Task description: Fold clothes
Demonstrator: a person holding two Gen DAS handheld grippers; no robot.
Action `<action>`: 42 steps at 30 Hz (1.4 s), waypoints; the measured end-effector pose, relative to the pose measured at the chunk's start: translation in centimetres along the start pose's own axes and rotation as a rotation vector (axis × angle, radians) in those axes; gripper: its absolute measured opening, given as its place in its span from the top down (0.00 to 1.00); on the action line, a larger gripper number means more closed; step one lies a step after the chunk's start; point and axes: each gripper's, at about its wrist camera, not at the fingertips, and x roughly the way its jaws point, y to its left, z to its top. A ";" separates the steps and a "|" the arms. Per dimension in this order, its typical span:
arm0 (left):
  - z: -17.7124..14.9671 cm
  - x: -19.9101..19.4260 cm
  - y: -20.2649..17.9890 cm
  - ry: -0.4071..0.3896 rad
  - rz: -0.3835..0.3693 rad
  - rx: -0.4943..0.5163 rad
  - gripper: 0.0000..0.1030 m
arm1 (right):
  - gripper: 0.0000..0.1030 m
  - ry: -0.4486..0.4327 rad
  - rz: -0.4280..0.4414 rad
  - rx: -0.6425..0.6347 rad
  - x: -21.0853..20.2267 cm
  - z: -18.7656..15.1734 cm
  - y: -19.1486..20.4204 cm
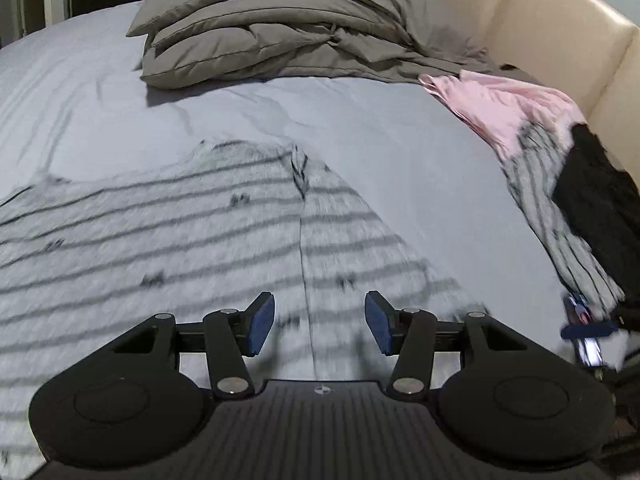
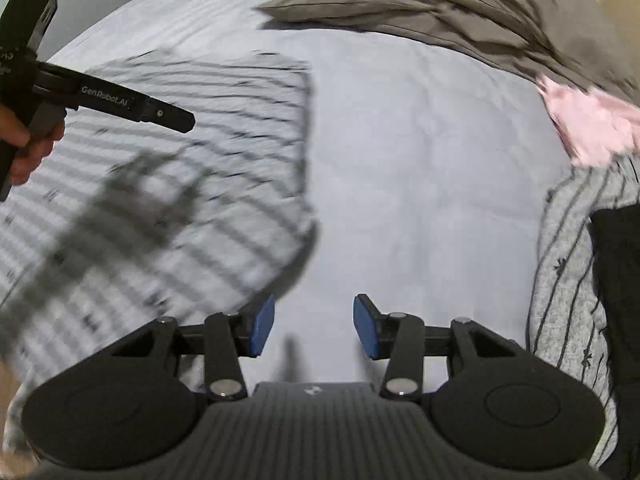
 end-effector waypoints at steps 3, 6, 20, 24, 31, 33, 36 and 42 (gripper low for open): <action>1.7 3.2 0.5 0.003 0.002 -0.036 0.53 | 0.54 -0.033 -0.009 0.004 0.9 0.2 -0.7; 2.7 5.4 0.8 0.008 -0.021 -0.070 0.54 | 0.54 -0.050 -0.025 -0.042 1.6 0.2 -0.6; 3.1 1.7 2.2 -0.050 -0.026 0.003 0.99 | 0.54 -0.083 0.036 -0.069 3.5 -0.2 0.6; 3.0 1.3 5.0 -0.025 0.039 -0.015 0.99 | 0.54 -0.120 0.080 -0.083 3.2 0.3 1.5; 1.7 2.3 7.1 0.012 0.068 -0.069 0.99 | 0.54 -0.136 0.131 -0.120 3.9 1.7 3.4; 1.8 2.4 7.1 0.009 0.062 -0.077 0.99 | 0.54 -0.142 0.166 -0.113 4.1 2.1 3.8; 1.9 2.6 7.1 0.013 0.057 -0.078 0.99 | 0.54 -0.161 0.189 -0.131 4.1 2.5 4.5; 1.9 2.8 7.3 0.017 0.049 -0.101 0.99 | 0.61 -0.149 0.210 -0.147 5.9 3.8 5.8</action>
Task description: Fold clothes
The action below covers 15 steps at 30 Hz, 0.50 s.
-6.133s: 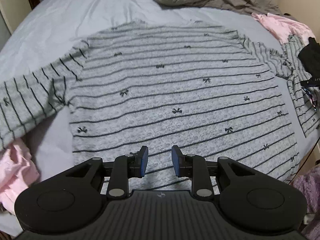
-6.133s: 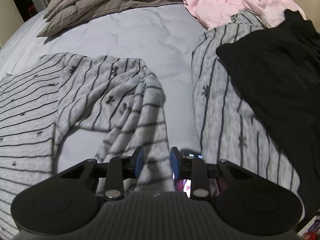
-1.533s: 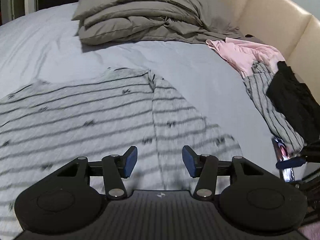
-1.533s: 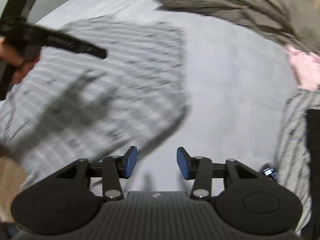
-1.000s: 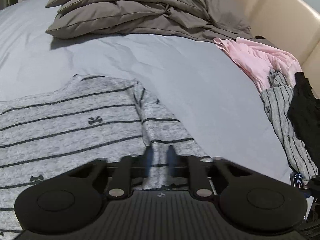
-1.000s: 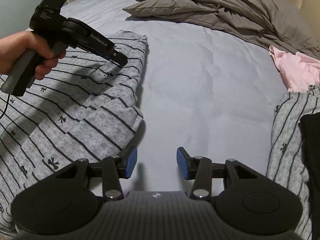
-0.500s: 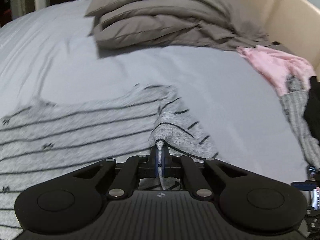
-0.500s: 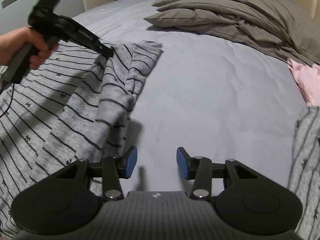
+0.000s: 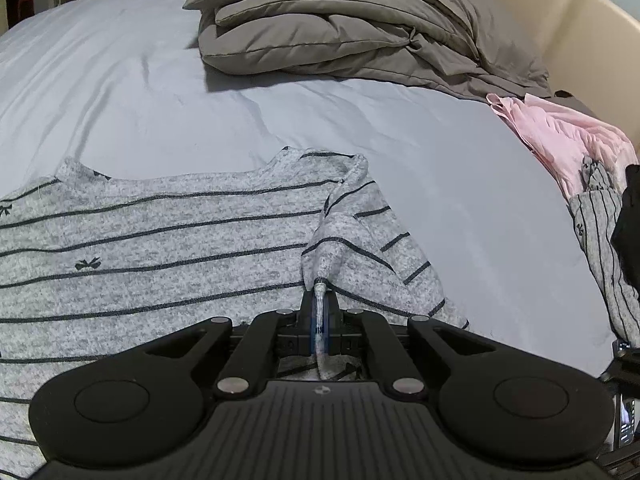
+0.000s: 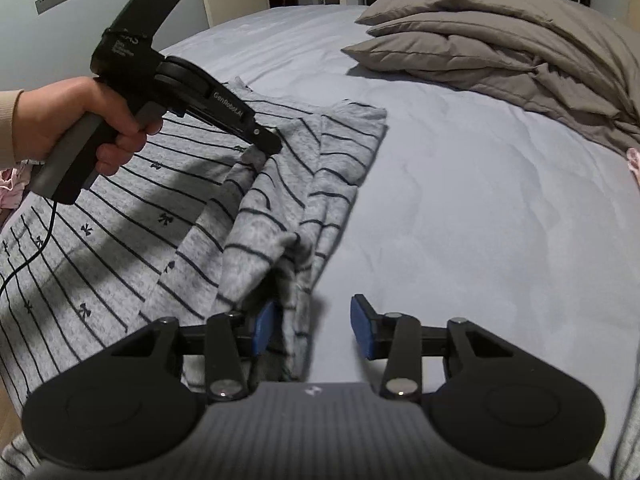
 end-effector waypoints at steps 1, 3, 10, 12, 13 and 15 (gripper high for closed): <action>0.0 0.0 0.0 0.000 -0.001 -0.003 0.99 | 0.63 0.002 0.010 0.004 0.4 0.2 0.1; 0.1 0.0 0.0 -0.001 -0.006 -0.008 0.99 | 0.85 0.005 0.026 0.014 0.8 0.4 0.3; 1.2 -0.3 -1.2 -0.042 -0.111 -0.002 0.99 | 0.92 -0.056 -0.090 0.091 -2.0 -0.7 -2.1; 1.6 0.0 -2.6 -0.059 -0.135 0.040 0.99 | 0.92 -0.056 -0.135 0.131 -2.4 -1.5 -3.4; 1.8 0.2 -3.4 -0.063 -0.139 0.064 0.99 | 0.92 -0.047 -0.147 0.151 -2.3 -1.9 -3.9; 2.0 1.3 -4.9 -0.046 -0.117 0.093 0.99 | 0.92 -0.026 -0.157 0.181 -1.8 -2.5 -4.6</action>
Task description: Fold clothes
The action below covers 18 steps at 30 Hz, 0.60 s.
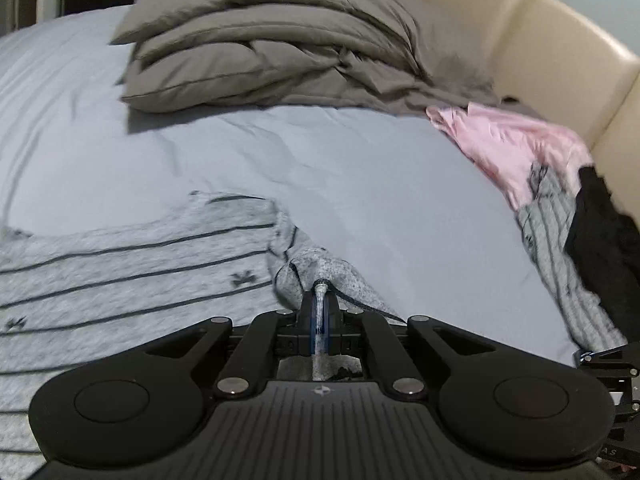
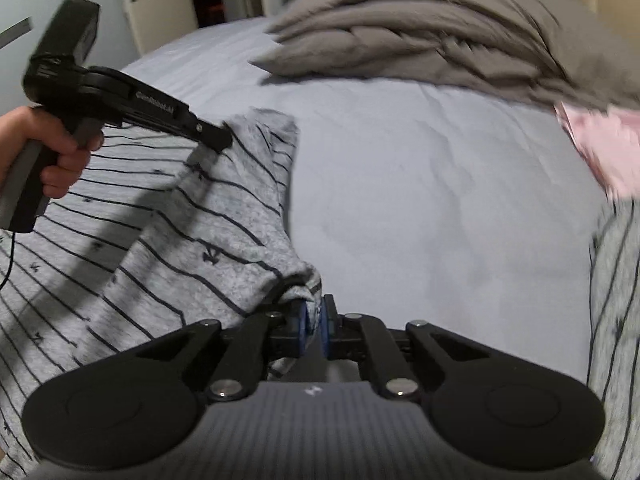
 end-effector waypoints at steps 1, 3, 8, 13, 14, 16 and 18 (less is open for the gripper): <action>0.0 0.8 -0.5 0.018 0.016 0.012 0.99 | 0.92 0.012 -0.008 0.004 0.3 -0.2 -0.2; -0.3 2.2 -0.7 0.054 0.051 0.015 0.98 | 0.92 0.035 -0.020 0.001 1.0 -0.5 -0.4; -1.2 1.5 0.0 0.029 0.048 -0.014 0.84 | 0.89 0.067 -0.010 -0.011 1.2 -0.6 -0.4; -3.1 -2.6 1.2 -0.007 0.064 -0.050 0.76 | 0.84 0.109 -0.026 -0.027 0.2 -0.7 -0.4; -3.6 -3.7 1.3 -0.010 0.066 -0.054 0.76 | 0.81 0.125 -0.038 -0.035 0.0 -0.8 -0.3; -4.9 -5.8 1.3 -0.008 0.068 -0.055 0.76 | 0.54 0.149 -0.106 -0.048 -0.5 -1.1 -0.6; -6.9 -8.0 1.1 0.003 0.065 -0.061 0.76 | 0.55 0.162 -0.147 -0.048 -1.2 -1.3 -0.9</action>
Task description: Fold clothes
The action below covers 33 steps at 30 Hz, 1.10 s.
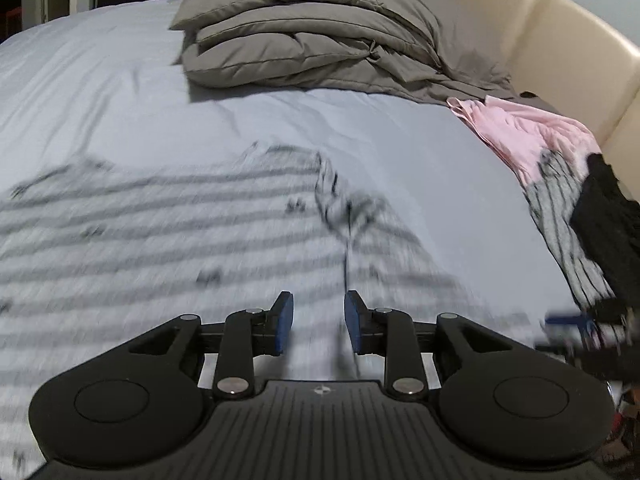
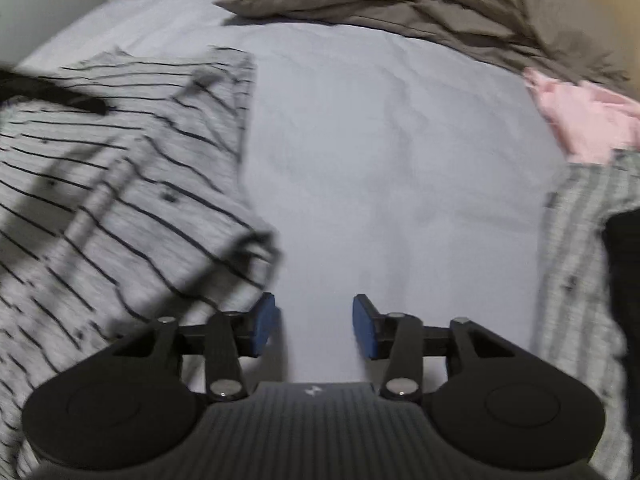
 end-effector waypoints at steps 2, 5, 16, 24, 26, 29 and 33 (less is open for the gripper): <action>-2.2 -2.2 -0.2 0.018 -0.005 -0.009 0.76 | 0.55 0.007 -0.003 0.012 -1.1 -0.1 -0.3; -5.8 -5.5 -0.9 0.044 -0.022 -0.010 0.76 | 0.55 0.009 0.013 -0.006 -3.1 -0.4 0.5; -17.8 -14.4 -4.7 0.090 -0.063 0.012 0.63 | 0.55 0.022 0.139 -0.102 -10.0 -5.0 8.4; -24.7 -15.8 -6.3 0.158 -0.069 0.084 0.63 | 0.56 0.063 0.246 -0.170 -10.7 -13.6 14.3; -25.7 -15.6 -6.4 0.172 -0.079 0.091 0.63 | 0.56 0.070 0.270 -0.232 -10.8 -15.3 15.8; -26.3 -14.8 -6.6 0.179 -0.092 0.114 0.63 | 0.57 0.094 0.317 -0.261 -10.4 -16.6 16.9; -26.5 -13.6 -6.3 0.198 -0.115 0.096 0.63 | 0.55 0.160 0.417 -0.106 -8.6 -17.3 16.7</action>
